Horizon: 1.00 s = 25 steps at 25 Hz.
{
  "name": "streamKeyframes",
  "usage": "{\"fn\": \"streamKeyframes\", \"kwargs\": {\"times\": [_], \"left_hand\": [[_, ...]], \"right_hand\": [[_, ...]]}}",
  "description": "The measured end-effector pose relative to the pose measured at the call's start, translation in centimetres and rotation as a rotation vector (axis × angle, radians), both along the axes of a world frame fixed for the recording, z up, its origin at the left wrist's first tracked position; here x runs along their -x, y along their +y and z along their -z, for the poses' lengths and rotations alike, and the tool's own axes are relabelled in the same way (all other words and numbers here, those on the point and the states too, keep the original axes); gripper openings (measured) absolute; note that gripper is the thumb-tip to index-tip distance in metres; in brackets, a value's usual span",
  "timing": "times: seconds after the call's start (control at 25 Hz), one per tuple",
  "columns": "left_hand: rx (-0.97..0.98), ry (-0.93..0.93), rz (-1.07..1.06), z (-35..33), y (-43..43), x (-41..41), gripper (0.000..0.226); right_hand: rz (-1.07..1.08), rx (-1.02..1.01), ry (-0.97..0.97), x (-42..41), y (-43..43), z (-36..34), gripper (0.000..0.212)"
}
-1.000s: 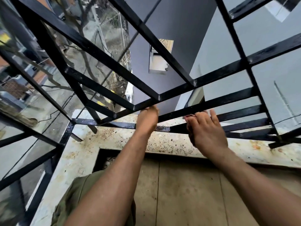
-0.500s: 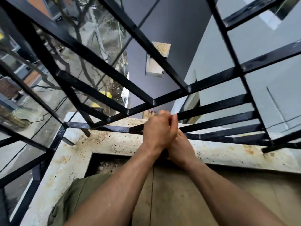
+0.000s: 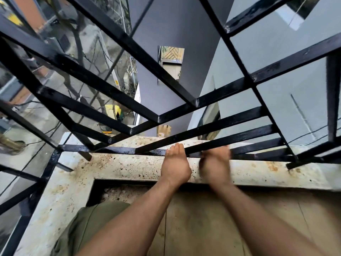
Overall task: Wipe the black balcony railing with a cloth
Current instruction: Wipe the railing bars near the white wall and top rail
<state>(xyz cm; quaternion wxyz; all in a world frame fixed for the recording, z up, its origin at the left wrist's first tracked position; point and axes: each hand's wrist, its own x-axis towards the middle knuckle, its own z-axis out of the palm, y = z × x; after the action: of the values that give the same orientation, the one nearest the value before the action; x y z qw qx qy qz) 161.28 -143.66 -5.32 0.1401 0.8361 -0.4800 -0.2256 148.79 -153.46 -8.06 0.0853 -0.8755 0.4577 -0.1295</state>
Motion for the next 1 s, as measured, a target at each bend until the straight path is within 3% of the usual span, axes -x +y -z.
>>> {"fn": "streamKeyframes", "kwargs": {"times": [0.08, 0.12, 0.2, 0.28, 0.4, 0.44, 0.52, 0.56, 0.64, 0.76, 0.84, 0.92, 1.0], "left_hand": [[0.084, 0.157, -0.092, 0.0, -0.7, 0.3, 0.04], [0.136, 0.216, -0.157, -0.1, -1.2, 0.3, 0.033], [0.238, 0.279, -0.287, -0.1, -2.0, 0.7, 0.035], [0.289, 0.219, -0.29, 0.1, -2.3, 3.1, 0.047], [0.183, 0.086, -0.162, 0.0, -2.6, 5.3, 0.089], [0.158, 0.069, -0.152, -0.1, -2.8, 5.2, 0.096], [0.129, 0.058, -0.124, -0.5, -3.0, 4.9, 0.098], [0.105, 0.054, -0.083, -0.7, -2.9, 4.7, 0.097], [0.076, 0.008, -0.065, -1.3, -2.3, 4.6, 0.095], [0.18, -0.132, -0.023, -0.3, -1.7, 4.9, 0.09], [0.386, -0.218, 0.066, 0.1, -1.3, 6.4, 0.08], [0.536, -0.234, 0.221, -0.5, -2.1, 8.3, 0.063], [0.489, -0.28, 0.376, -1.6, -3.5, 10.2, 0.053]], "right_hand": [[0.007, -0.35, -0.33, -3.1, 1.8, 0.5, 0.034], [-0.066, -0.391, -0.333, -3.1, 1.9, 1.0, 0.039], [-0.345, -0.29, -0.1, -1.1, 1.4, 0.4, 0.051], [-0.459, -0.123, 0.188, 1.4, -0.9, -1.6, 0.046], [-0.306, 0.116, 0.558, 5.4, -5.9, -7.5, 0.024], [-0.304, 0.278, 0.708, 7.3, -7.4, -9.3, 0.023], [-0.275, 0.547, 0.978, 10.3, -8.7, -10.9, 0.037], [-0.172, 0.503, 1.061, 10.5, -7.9, -11.0, 0.044], [-0.072, 0.411, 1.073, 8.0, -5.8, -8.8, 0.048], [-0.3, 0.255, 0.789, 2.6, -2.9, -3.0, 0.048], [-0.423, 0.169, 0.658, 2.3, -2.5, -1.4, 0.05], [-0.611, 0.237, 0.496, 5.7, -4.7, -1.3, 0.061], [-0.76, 0.367, 0.395, 10.8, -7.3, -2.1, 0.06]]}}
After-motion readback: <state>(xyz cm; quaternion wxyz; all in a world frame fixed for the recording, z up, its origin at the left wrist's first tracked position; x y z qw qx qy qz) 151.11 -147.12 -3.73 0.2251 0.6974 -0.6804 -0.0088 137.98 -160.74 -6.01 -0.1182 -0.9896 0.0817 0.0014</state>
